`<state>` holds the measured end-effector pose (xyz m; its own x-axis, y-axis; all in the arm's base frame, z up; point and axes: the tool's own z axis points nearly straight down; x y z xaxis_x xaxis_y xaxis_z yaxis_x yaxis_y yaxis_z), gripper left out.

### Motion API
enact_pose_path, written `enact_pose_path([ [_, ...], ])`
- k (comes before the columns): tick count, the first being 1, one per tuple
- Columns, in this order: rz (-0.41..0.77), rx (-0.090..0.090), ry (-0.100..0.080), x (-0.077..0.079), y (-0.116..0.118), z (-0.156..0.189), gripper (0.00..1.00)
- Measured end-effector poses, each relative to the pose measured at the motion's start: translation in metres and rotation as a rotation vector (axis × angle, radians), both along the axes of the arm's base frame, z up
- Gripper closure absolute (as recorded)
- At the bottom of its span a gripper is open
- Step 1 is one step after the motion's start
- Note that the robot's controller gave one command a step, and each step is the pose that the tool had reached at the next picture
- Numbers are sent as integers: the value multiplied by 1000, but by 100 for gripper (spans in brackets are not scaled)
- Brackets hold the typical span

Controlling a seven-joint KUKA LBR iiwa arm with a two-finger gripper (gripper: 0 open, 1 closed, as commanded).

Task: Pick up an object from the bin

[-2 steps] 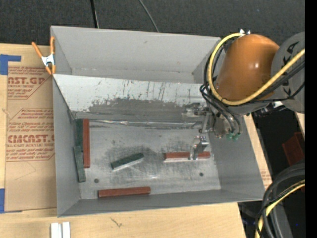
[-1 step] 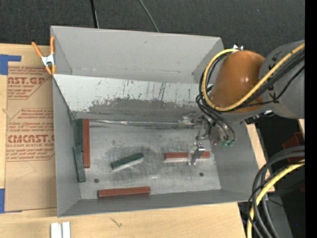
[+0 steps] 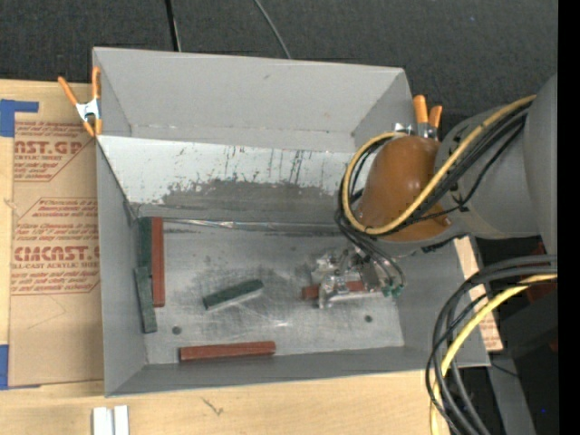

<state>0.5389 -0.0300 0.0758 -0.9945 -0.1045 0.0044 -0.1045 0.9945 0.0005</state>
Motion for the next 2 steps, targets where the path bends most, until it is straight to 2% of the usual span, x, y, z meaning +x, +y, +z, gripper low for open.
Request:
enact_pose_path([
  [1,0,0,0,0,0,0,100],
  [2,86,1,-7,16,-2,146,100],
])
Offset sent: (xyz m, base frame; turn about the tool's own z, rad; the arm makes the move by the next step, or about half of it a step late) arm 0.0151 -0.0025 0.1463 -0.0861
